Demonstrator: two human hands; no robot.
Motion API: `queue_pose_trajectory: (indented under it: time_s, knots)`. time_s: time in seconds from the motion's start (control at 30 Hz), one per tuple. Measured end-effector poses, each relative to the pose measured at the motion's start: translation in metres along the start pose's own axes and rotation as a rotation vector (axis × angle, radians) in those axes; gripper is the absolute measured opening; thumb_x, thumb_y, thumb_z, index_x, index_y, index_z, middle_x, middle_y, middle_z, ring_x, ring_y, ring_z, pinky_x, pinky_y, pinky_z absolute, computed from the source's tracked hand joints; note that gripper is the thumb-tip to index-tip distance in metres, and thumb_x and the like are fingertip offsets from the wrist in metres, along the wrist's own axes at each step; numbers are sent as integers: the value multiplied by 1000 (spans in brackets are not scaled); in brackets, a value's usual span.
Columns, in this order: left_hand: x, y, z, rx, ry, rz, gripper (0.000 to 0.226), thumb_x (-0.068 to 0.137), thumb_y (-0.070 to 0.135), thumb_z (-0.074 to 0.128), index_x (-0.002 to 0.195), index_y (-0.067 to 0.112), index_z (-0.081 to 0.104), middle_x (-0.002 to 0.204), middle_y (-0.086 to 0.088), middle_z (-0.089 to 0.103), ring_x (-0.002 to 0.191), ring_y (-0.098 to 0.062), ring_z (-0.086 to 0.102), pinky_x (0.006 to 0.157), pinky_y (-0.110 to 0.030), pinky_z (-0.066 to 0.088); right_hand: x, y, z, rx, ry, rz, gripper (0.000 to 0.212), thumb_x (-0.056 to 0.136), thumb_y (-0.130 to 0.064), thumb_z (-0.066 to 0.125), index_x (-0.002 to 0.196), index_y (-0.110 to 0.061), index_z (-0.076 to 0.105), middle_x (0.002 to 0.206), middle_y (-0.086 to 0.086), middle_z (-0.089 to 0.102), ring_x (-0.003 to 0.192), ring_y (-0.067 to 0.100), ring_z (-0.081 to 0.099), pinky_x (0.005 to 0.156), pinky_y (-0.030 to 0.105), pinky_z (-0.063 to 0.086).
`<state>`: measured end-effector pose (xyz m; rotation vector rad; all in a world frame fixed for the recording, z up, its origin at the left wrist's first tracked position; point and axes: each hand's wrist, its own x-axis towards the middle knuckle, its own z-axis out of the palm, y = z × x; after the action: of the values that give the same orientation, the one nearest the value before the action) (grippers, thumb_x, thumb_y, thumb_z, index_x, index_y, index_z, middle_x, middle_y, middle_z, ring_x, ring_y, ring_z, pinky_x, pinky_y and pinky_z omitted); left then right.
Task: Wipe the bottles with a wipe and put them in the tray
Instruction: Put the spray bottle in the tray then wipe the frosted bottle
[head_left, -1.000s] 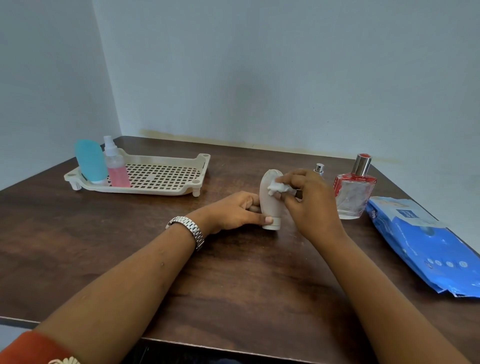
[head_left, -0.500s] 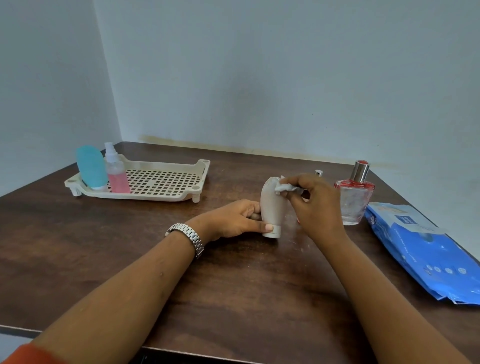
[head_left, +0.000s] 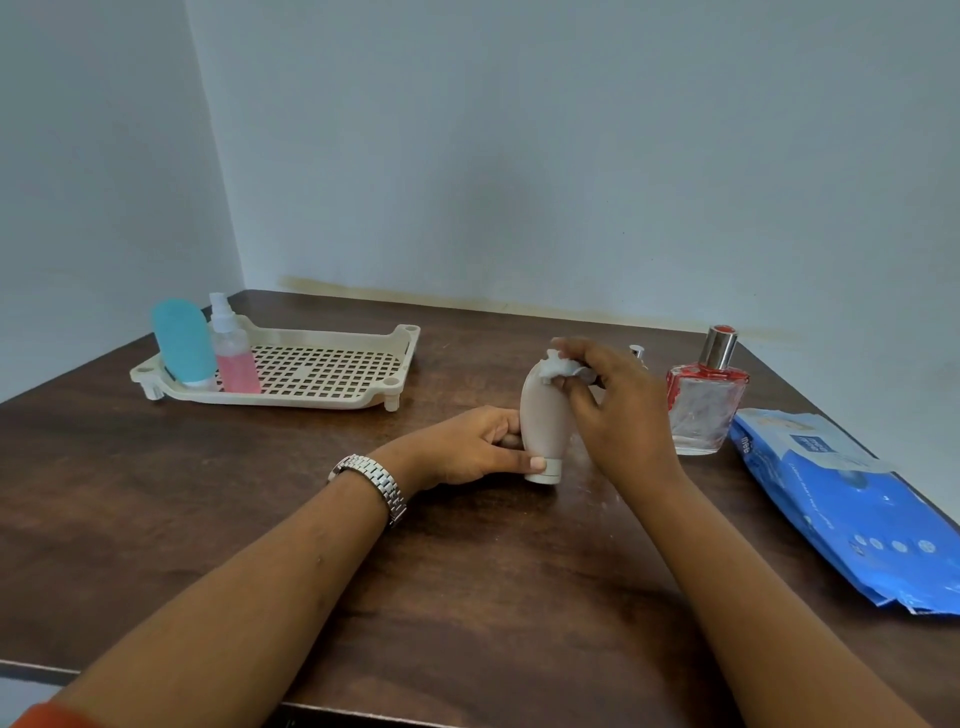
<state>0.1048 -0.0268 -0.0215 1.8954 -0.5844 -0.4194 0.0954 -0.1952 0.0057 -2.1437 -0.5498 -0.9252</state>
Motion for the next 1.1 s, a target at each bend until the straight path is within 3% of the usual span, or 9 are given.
queue_pose_trajectory:
  time_s: [0.13,0.27,0.47,0.57,0.67,0.8,0.87,0.97,1.1]
  knots:
    - [-1,1,1,5,11,32,35,92,7,60,126,10,55,125,-3,64,117,-12,60,108,-32,41,-9,-4,-1,-56,-127,-115,27,80,0,64,101,-15,70,99,0,68,91,7,53,77,11,37]
    - [-1,1,3,11,4,50,32,92,7,59,124,11,56,125,-3,64,118,-13,59,107,-31,41,-13,0,-5,-91,-168,-138,22,79,-2,66,96,-16,69,93,0,67,88,13,56,73,13,36]
    - [-2,5,5,115,9,49,39,93,14,60,130,9,52,128,-4,63,116,-9,60,106,-28,42,-2,0,2,-81,-30,-21,32,88,-5,58,119,-13,64,105,-2,57,96,4,44,80,-3,27]
    - [-4,6,4,145,20,58,42,92,16,61,133,9,51,130,-2,62,118,-8,58,108,-30,41,-1,-4,6,-93,-64,-53,28,88,-2,55,113,-9,66,110,4,61,97,6,48,80,1,31]
    - [-5,5,5,143,43,66,40,92,13,62,130,9,53,129,-1,62,119,-8,58,107,-30,42,-4,-9,3,-150,-91,-158,27,84,-2,52,105,-4,68,107,8,64,96,19,59,83,18,39]
    - [-7,7,7,151,78,93,23,90,9,63,110,19,59,111,5,67,106,-1,62,96,-20,46,-16,-12,4,-250,-170,-305,25,74,-7,56,93,-6,71,98,6,64,91,25,59,76,30,50]
    - [-8,8,5,215,125,112,18,89,9,64,99,23,58,99,4,66,94,1,63,85,-17,49,-22,-14,6,-294,-237,-337,19,72,-2,64,88,-8,72,94,4,61,88,23,57,72,31,52]
    - [-8,7,4,251,141,119,17,89,11,65,95,25,59,97,3,65,92,-7,63,84,-22,50,-25,-13,7,-371,-247,-375,21,66,-1,72,84,-10,72,91,3,59,85,19,55,72,26,49]
    - [-6,7,6,131,72,99,25,90,9,64,111,21,59,111,6,67,109,-5,62,99,-26,46,-18,-10,3,-277,-129,-313,22,71,-2,62,90,-7,71,96,8,57,84,20,56,71,26,49]
